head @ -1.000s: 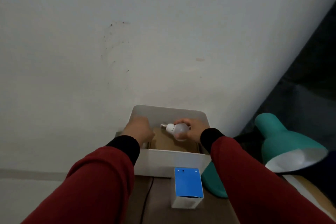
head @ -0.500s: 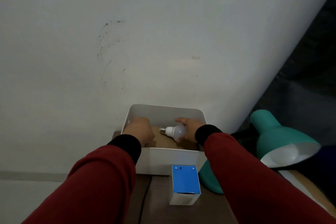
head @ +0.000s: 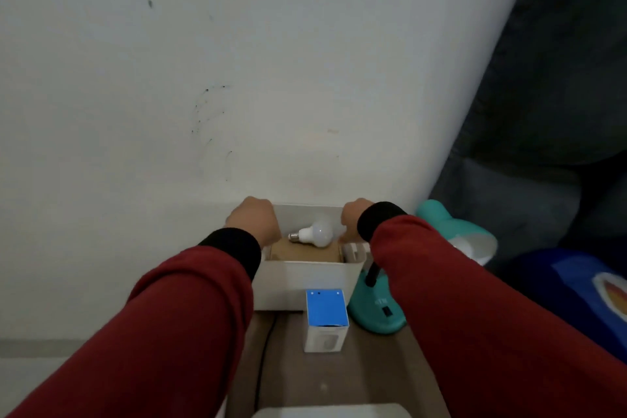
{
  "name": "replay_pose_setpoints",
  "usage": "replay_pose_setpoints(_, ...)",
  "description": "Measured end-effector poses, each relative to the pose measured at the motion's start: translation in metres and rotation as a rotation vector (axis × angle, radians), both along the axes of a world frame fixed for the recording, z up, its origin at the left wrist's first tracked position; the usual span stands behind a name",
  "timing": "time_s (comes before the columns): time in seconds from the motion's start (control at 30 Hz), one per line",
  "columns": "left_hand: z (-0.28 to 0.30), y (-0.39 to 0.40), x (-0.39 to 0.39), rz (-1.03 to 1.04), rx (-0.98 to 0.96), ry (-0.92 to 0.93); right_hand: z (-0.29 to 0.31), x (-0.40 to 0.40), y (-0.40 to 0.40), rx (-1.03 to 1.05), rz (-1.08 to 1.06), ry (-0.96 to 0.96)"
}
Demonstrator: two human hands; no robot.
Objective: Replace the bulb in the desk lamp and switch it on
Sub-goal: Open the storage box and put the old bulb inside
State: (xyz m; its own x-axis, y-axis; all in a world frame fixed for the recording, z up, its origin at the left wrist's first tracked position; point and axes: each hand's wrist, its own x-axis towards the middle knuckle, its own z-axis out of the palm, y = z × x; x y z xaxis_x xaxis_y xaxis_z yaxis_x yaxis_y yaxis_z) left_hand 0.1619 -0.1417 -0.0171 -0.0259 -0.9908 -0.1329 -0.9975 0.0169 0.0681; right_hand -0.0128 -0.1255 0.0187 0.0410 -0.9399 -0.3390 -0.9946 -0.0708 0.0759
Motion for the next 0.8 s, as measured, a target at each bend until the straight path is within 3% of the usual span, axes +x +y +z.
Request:
replay_pose_setpoints(0.17, 0.029, 0.038, 0.003, -0.004, -0.087, -0.038, 0.027, -0.003, 0.046, -0.082, -0.005, 0.019)
replay_pose_setpoints(0.37, 0.037, 0.100, 0.009, -0.010, -0.099, -0.005, 0.029, -0.006, 0.118, -0.180, -0.051, -0.102)
replay_pose_setpoints(0.5, 0.016, 0.161, 0.005, 0.053, -0.078, 0.168, -0.004, -0.010, 0.170, -0.227, -0.103, -0.255)
replay_pose_setpoints(0.67, -0.040, 0.236, 0.000, 0.126, -0.108, 0.543, -0.069, -0.014, 0.232, -0.231, -0.234, -0.515)
replay_pose_setpoints(0.8, -0.098, 0.278, 0.001, 0.125, -0.051, 0.622, -0.111, -0.018, 0.277, -0.195, -0.242, -0.580)
